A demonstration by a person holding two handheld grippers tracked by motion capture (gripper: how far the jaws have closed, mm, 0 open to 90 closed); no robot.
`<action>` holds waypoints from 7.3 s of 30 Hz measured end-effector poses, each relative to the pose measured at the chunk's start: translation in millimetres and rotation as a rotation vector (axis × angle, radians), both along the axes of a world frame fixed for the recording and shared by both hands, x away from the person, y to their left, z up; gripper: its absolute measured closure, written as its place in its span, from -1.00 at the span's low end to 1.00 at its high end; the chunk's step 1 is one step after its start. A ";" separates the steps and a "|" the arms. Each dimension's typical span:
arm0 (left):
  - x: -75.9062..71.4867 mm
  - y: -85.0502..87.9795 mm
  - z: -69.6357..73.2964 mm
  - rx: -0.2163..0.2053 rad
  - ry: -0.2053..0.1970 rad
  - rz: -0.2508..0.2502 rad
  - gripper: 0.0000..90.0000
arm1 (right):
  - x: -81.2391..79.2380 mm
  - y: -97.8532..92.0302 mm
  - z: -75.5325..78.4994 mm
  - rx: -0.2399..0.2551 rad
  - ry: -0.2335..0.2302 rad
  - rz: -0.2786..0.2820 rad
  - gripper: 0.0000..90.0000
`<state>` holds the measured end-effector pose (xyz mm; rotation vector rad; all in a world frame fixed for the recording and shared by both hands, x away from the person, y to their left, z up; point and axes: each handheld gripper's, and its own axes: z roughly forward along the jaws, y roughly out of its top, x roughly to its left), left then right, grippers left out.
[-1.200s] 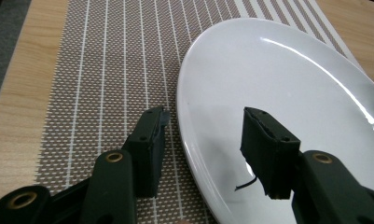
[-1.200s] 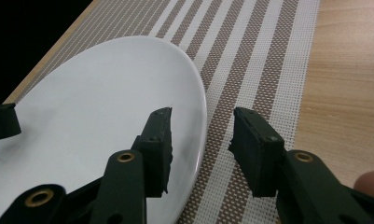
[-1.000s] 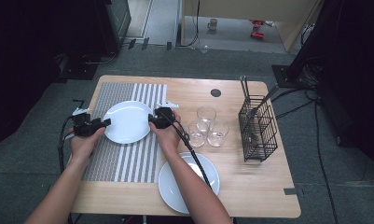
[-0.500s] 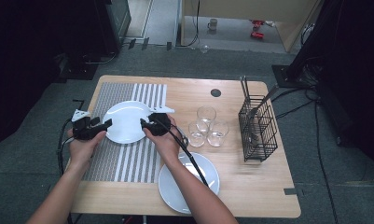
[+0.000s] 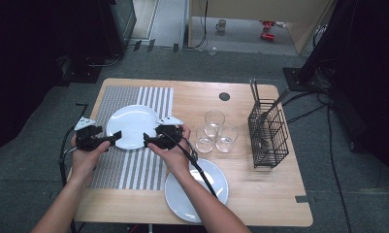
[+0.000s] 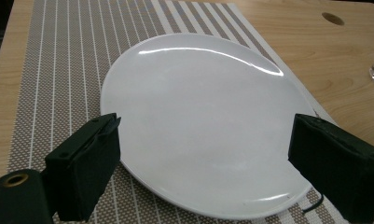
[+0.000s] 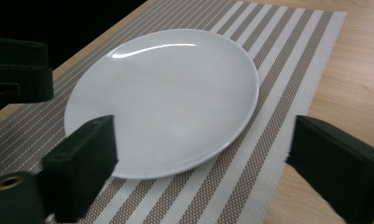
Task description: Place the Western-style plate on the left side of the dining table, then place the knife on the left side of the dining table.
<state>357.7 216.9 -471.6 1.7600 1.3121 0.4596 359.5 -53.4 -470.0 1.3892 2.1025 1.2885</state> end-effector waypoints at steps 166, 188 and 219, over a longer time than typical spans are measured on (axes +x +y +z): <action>-120.3 -65.2 -48.2 0.250 0.047 -0.184 -0.80 | -165.1 -272.3 45.7 -0.143 -0.306 -0.499 0.13; -120.0 -65.1 -48.1 0.250 0.047 -0.185 -0.80 | -154.5 -273.0 58.4 -0.175 -0.371 -0.403 0.62; -120.0 -65.2 -48.1 0.251 0.047 -0.185 -0.81 | -160.6 -333.8 63.2 -0.077 -0.411 -0.604 0.84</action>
